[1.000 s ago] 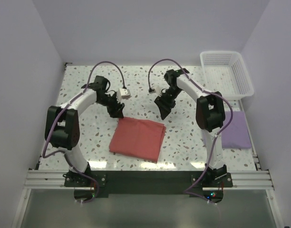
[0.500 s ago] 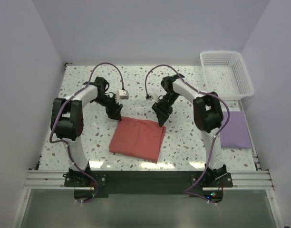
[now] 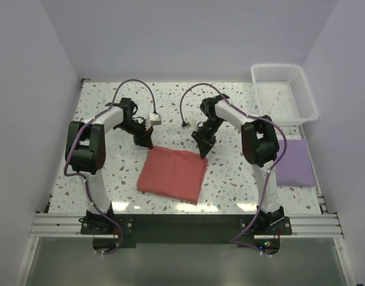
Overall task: Fold and stack the t-shirts
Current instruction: Fold the tshirt
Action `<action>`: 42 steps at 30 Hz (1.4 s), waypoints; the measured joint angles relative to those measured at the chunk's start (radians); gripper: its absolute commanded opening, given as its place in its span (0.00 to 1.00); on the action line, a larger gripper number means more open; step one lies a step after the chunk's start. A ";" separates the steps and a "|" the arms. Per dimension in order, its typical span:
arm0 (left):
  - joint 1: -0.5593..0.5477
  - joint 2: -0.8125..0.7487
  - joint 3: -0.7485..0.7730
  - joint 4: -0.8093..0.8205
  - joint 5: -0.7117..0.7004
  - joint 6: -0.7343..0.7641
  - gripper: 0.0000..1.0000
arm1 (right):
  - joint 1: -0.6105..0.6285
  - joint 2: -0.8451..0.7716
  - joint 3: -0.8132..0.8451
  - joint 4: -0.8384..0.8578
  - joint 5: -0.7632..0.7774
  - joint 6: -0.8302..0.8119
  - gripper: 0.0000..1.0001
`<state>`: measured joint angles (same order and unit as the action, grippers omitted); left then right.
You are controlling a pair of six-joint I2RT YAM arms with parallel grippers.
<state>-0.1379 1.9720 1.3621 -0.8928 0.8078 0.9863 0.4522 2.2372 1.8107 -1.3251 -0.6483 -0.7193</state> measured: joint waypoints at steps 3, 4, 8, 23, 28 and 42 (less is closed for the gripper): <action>0.000 0.000 0.015 -0.021 0.007 0.005 0.00 | 0.000 0.000 0.009 -0.005 0.011 -0.008 0.00; 0.000 0.000 0.019 -0.023 0.009 0.005 0.00 | 0.000 0.000 0.019 -0.008 0.014 -0.009 0.00; 0.000 -0.005 0.023 -0.022 0.009 0.004 0.00 | -0.003 -0.008 0.059 -0.008 0.049 -0.016 0.00; -0.001 0.069 0.130 0.108 -0.060 -0.159 0.00 | -0.063 0.059 0.133 0.105 0.326 0.008 0.00; -0.002 0.186 0.211 0.167 -0.087 -0.245 0.00 | -0.069 0.120 0.196 0.169 0.399 0.028 0.00; 0.019 0.090 0.166 0.357 -0.197 -0.473 0.54 | -0.091 0.076 0.201 0.409 0.516 0.178 0.64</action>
<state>-0.1184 2.0617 1.5280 -0.5354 0.6109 0.5129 0.3611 2.3131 2.0117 -0.9161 -0.1322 -0.5415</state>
